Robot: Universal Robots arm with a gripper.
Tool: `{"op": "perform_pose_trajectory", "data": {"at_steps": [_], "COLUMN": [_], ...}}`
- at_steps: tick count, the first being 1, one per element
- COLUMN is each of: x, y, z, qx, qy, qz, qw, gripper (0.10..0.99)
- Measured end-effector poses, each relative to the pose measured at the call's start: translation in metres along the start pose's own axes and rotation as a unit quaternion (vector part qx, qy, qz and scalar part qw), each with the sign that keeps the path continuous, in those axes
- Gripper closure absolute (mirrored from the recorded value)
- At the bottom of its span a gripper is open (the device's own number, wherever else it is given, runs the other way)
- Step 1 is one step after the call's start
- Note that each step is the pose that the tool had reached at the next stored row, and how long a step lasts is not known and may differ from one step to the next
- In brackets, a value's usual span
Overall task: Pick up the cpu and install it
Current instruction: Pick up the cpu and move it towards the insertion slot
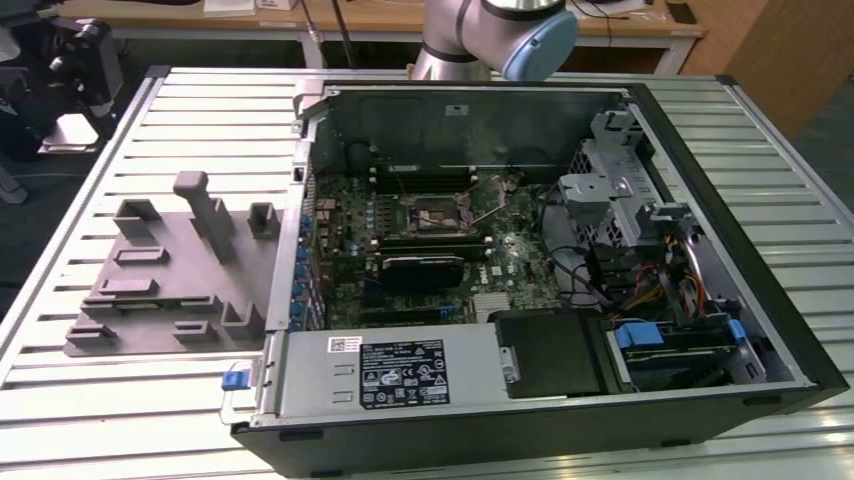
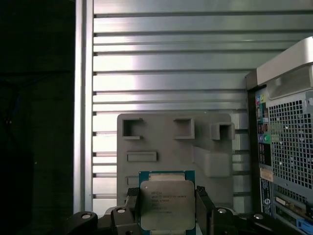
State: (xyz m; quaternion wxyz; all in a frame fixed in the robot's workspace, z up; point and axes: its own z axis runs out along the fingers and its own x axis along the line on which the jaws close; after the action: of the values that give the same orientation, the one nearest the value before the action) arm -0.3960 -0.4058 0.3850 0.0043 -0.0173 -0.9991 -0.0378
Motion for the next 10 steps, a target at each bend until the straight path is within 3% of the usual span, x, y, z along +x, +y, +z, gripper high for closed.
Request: {"op": "perform_pose_trajectory", "data": {"at_steps": [10], "x": [-0.0139], "y": [0.0017], "z": [0.0000], "qx": [0.0000], "qy": [0.0000], "qz": [0.000], "qw": [1.0000], "gripper": [0.545]}}
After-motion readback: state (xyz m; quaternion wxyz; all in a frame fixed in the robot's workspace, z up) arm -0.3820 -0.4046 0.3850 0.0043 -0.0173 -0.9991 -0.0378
